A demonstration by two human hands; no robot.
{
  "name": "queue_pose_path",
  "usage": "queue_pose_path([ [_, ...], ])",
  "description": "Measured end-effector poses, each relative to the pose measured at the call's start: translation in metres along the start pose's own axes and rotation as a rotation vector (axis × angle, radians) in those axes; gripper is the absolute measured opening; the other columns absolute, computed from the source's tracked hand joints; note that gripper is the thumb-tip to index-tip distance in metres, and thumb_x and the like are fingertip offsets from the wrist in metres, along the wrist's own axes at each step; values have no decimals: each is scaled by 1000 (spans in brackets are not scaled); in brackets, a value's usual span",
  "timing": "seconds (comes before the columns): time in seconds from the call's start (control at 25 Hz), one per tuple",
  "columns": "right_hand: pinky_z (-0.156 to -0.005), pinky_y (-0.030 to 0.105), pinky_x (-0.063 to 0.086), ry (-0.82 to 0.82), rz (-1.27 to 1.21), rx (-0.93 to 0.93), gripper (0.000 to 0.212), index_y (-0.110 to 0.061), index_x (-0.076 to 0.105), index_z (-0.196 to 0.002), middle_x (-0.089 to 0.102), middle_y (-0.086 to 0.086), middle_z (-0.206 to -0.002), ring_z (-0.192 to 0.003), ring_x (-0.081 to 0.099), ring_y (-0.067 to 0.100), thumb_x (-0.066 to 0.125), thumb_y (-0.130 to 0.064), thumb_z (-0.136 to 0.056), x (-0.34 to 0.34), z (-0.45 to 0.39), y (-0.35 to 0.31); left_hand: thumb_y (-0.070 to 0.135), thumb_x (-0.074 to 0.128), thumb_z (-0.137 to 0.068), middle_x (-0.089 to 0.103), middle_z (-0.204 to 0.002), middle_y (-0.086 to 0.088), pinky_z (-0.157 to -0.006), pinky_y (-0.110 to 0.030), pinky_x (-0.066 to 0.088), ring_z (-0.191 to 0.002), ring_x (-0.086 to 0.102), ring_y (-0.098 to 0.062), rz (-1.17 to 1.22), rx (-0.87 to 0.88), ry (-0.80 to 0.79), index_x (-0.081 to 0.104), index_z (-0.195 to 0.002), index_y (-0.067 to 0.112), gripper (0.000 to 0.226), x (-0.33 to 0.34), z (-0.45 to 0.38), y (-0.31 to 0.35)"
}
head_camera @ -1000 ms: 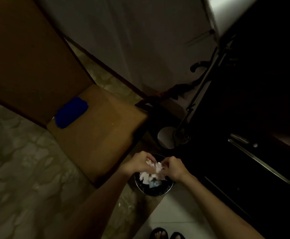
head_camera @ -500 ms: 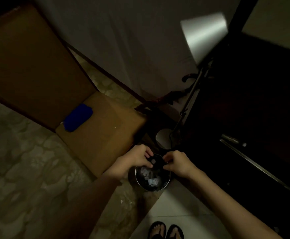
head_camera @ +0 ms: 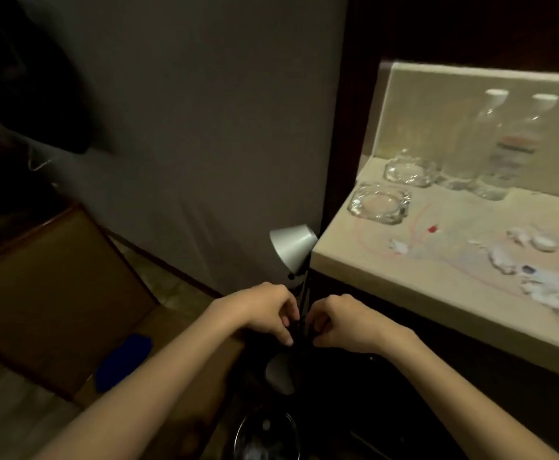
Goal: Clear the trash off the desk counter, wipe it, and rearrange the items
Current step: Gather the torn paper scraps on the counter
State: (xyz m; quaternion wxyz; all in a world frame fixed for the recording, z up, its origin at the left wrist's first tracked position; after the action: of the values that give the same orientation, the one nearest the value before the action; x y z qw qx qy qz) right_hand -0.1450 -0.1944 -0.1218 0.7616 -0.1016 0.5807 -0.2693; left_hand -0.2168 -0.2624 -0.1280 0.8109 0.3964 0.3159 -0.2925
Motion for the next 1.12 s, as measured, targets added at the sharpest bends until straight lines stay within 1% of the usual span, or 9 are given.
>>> queue_pose_path([
  [0.12, -83, 29, 51, 117, -4, 31, 38, -17, 66, -113, 71, 1, -102, -95, 66, 17, 74, -19, -76, -61, 39, 8, 23, 81, -74, 69, -101, 4, -90, -27, 50, -95, 65, -11, -51, 106, 43, 63, -115, 19, 45, -36, 2, 66],
  [0.24, -85, 28, 51, 202, -13, 107, 39, -15, 65, -115, 70, 0, -105, -95, 65, 16, 74, -19, -77, -100, 77, 36, 21, 80, -76, 68, -99, 6, -85, -26, 53, -95, 65, -11, -84, 175, 35, 63, -117, 18, 45, -52, -11, 120],
  [0.4, -86, 31, 52, 270, -40, 197, 36, -16, 64, -114, 69, 0, -105, -94, 65, 15, 73, -21, -80, -133, 115, 84, 19, 75, -81, 68, -110, 0, -68, -21, 53, -89, 64, -12, -112, 206, -19, 59, -121, 15, 43, -60, -44, 178],
  [0.52, -87, 33, 52, 283, -46, 220, 35, -14, 64, -113, 69, 2, -104, -95, 65, 17, 73, -19, -80, -152, 125, 118, 20, 76, -82, 69, -109, -1, -68, -20, 54, -84, 64, -10, -119, 202, -24, 59, -120, 15, 43, -65, -70, 208],
  [0.68, -86, 31, 52, 286, -33, 212, 35, -13, 64, -113, 69, 1, -105, -96, 64, 16, 73, -21, -80, -178, 129, 159, 25, 76, -80, 69, -110, 0, -80, -24, 51, -90, 63, -13, -183, 203, 61, 61, -120, 14, 44, -70, -110, 239],
  [0.76, -86, 32, 52, 286, -18, 205, 34, -13, 65, -113, 69, -2, -101, -94, 65, 16, 71, -22, -81, -191, 130, 178, 29, 75, -81, 65, -119, -2, -89, -27, 48, -102, 60, -16, -208, 185, 140, 57, -125, 15, 49, -72, -127, 247],
  [0.88, -82, 30, 53, 281, -4, 189, 31, -13, 65, -111, 63, -7, -90, -85, 64, 15, 68, -19, -81, -208, 130, 207, 35, 73, -82, 50, -137, -5, -100, -29, 41, -121, 51, -20, -200, 165, 238, 42, -139, 15, 68, -74, -146, 249],
  [1.04, -84, 30, 52, 300, 18, 171, 26, -18, 67, -107, 63, -9, -89, -90, 63, 15, 67, -21, -81, -228, 132, 241, 48, 66, -85, 30, -153, -7, -111, -31, 29, -137, 34, -22, -145, 111, 281, 24, -149, 11, 85, -63, -163, 239],
  [1.12, -83, 29, 51, 317, 18, 183, 24, -19, 67, -104, 64, -10, -88, -90, 64, 15, 68, -24, -81, -235, 134, 259, 57, 58, -86, 17, -159, -8, -117, -34, 20, -145, 20, -23, -133, 73, 290, 17, -152, 10, 91, -53, -167, 232],
])
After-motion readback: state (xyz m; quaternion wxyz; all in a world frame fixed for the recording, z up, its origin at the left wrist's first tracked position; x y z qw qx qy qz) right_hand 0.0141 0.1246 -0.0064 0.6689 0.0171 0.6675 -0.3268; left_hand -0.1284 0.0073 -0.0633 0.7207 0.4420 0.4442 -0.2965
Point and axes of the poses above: each hand's wrist, its own z-axis away from the middle knuckle, its own x-axis out of the palm, y = z × x, the point moved 9 cm from there along -z, towards the middle knuckle
